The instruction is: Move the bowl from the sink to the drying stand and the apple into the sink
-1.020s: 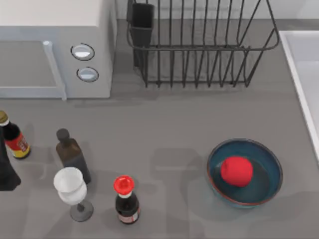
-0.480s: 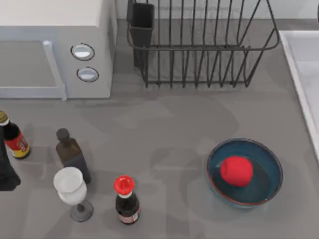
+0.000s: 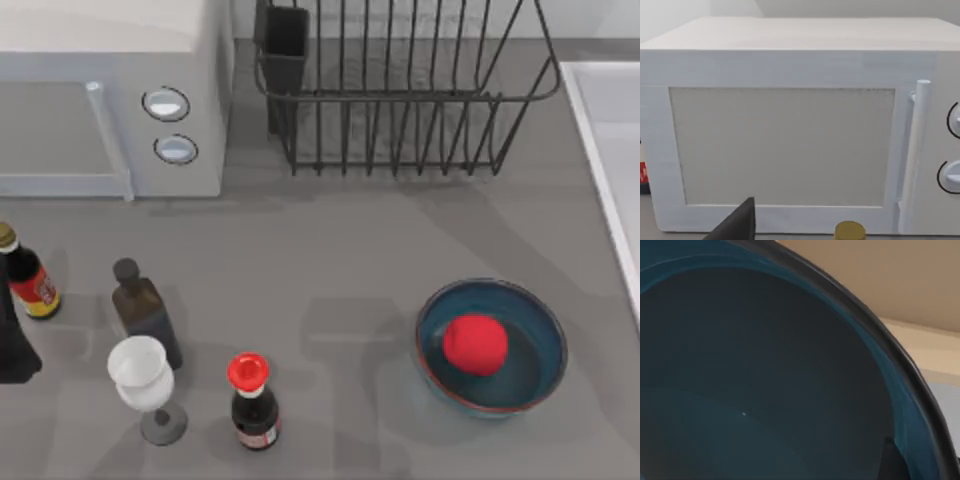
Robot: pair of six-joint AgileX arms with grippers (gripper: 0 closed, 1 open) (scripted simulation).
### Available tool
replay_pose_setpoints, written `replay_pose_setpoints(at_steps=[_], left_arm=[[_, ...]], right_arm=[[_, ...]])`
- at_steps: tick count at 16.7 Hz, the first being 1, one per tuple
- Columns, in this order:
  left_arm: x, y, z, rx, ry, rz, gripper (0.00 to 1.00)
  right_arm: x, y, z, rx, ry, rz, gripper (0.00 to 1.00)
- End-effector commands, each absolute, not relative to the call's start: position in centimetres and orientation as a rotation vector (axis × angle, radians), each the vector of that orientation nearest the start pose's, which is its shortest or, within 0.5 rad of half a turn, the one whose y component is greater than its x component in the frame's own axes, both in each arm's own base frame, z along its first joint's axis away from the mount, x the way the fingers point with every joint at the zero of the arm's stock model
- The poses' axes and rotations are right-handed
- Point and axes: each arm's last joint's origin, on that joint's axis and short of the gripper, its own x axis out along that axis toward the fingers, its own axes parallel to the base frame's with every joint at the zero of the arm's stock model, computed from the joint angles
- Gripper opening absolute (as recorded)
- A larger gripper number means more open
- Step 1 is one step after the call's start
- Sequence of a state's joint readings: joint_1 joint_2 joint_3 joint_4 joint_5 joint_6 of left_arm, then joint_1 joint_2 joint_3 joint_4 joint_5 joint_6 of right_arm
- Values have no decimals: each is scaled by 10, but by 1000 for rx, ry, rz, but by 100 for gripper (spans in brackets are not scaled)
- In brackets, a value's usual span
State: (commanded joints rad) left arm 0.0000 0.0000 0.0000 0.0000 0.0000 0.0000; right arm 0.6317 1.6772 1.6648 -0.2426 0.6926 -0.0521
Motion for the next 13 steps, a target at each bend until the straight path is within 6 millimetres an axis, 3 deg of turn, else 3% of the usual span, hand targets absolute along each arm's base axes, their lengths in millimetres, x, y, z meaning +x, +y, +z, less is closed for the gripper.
replay_pose_setpoints(at_steps=[5,13], left_arm=[[106,-1,160,0,0,0,100],[106,-1,160,0,0,0,100]], right_arm=[[286,260,417,-15,11,-13,0],[287,265,414,-3,4,-10,0]])
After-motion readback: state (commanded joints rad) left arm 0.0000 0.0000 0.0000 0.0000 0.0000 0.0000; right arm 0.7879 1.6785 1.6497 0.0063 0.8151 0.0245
